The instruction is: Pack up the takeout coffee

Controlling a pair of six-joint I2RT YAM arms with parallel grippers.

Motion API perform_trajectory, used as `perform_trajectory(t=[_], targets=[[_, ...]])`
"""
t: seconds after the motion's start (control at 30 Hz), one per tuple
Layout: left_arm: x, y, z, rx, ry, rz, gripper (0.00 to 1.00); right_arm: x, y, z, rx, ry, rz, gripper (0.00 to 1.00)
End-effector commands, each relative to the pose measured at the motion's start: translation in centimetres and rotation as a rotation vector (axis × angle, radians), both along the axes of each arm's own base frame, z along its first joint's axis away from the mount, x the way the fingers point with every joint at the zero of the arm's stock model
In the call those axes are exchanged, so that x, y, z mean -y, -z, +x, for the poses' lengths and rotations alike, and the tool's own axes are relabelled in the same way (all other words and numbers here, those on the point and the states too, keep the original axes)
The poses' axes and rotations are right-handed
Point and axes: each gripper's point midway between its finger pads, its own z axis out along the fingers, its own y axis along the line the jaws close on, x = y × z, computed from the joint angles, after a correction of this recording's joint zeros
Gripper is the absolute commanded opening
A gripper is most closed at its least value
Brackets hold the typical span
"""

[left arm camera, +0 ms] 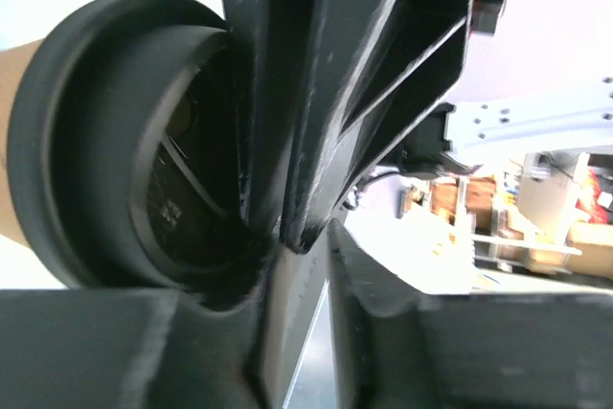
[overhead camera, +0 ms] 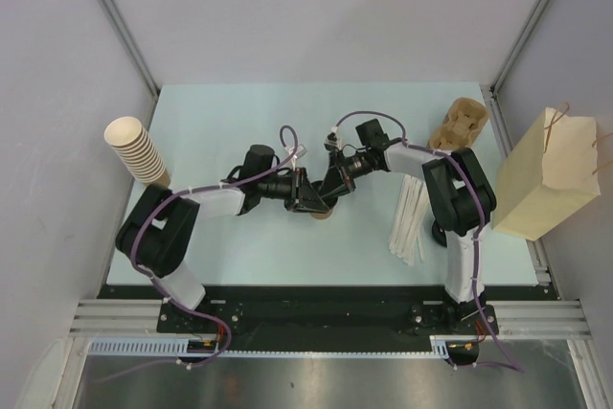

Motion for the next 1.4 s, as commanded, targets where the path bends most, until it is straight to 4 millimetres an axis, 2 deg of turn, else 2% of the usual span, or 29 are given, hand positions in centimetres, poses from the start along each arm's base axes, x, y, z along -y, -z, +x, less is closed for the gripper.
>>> perform_trajectory(t=[0.0,0.07,0.1,0.17,0.2,0.23,0.27,0.3,0.33,0.37,0.4,0.43,0.5,0.57,0.6,0.67,0.7,0.73,0.77,0.9,0.97,1.0,1.13,1.37], targets=[[-1.0,-0.3,0.7,0.109,-0.078,0.075,0.38,-1.1,0.7,0.2,0.134,0.028,-0.047,0.24],[-1.0,-2.1,0.3,0.14,-0.061,0.045,0.45,-1.2,-1.2,0.4,0.165,0.033,-0.013,0.26],[-1.0,-3.9,0.3,0.193,-0.055,0.024,0.52,-1.3,-2.0,0.3,0.175,0.03,0.003,0.28],[-1.3,-5.3,-0.5,0.217,-0.038,0.022,0.61,-1.5,-4.2,0.4,0.214,0.036,0.043,0.33],[-1.6,-7.0,-0.7,0.291,-0.027,0.012,0.69,-1.5,-4.8,0.5,0.226,0.038,0.055,0.37],[-2.0,-7.2,-1.0,0.289,-0.025,0.034,0.73,-1.6,-6.0,0.6,0.26,0.041,0.081,0.41],[-2.3,-7.4,-1.3,0.299,-0.021,0.054,0.76,-1.5,-6.4,1.0,0.269,0.052,0.088,0.44],[-2.7,-9.2,-0.9,0.4,-0.019,0.054,0.88,-1.4,-7.1,1.3,0.277,0.065,0.1,0.48],[-3.3,-9.1,-1.2,0.392,-0.015,0.093,0.9,-1.2,-7.7,1.7,0.286,0.076,0.111,0.5],[-4.0,-9.7,-0.4,0.435,-0.05,0.129,0.96,-0.5,-8.3,2.3,0.284,0.099,0.112,0.52],[-4.5,-10.9,0.5,0.53,-0.055,0.155,0.96,-0.3,-9.2,3.0,0.311,0.118,0.133,0.55],[-5.2,-11.2,0.4,0.547,-0.063,0.199,0.97,0.2,-9.7,3.4,0.322,0.13,0.139,0.57],[-6.4,-12.3,2.1,0.684,-0.104,0.292,1.0,1.9,-10.7,4.7,0.351,0.179,0.136,0.62],[-7.2,-11.7,2.7,0.74,-0.119,0.416,1.0,3.4,-10.8,5.7,0.373,0.23,0.102,0.66],[-7.4,-12.0,3.3,0.791,-0.117,0.462,0.99,4.8,-10.7,6.0,0.354,0.267,0.066,0.7],[-6.9,-10.9,3.3,0.785,-0.086,0.516,0.99,6.3,-10.0,7.0,0.431,0.314,-0.006,0.73],[-6.6,-11.2,3.6,0.816,-0.069,0.537,1.0,7.8,-9.3,7.3,0.425,0.363,-0.087,0.74],[-5.8,-10.7,2.8,0.812,-0.021,0.555,0.99,8.5,-9.0,7.5,0.475,0.367,-0.12,0.75],[-5.3,-9.6,2.9,0.819,0.027,0.58,1.0,9.3,-8.7,7.7,0.497,0.382,-0.157,0.77],[-3.5,-8.5,4.7,0.923,0.066,0.678,0.99,12.0,-8.7,7.0,0.564,0.414,-0.281,0.79],[-2.5,-8.0,4.9,0.92,0.094,0.679,1.0,12.5,-8.8,6.8,0.598,0.412,-0.305,0.79],[-2.0,-7.0,5.0,0.894,0.124,0.69,0.99,12.7,-8.7,6.5,0.594,0.411,-0.321,0.79],[-0.6,-5.8,4.2,0.877,0.189,0.678,0.99,13.0,-8.9,6.4,0.601,0.416,-0.331,0.8],[-0.7,-3.9,4.2,0.871,0.209,0.725,0.99,12.8,-8.8,6.7,0.582,0.422,-0.315,0.8]])
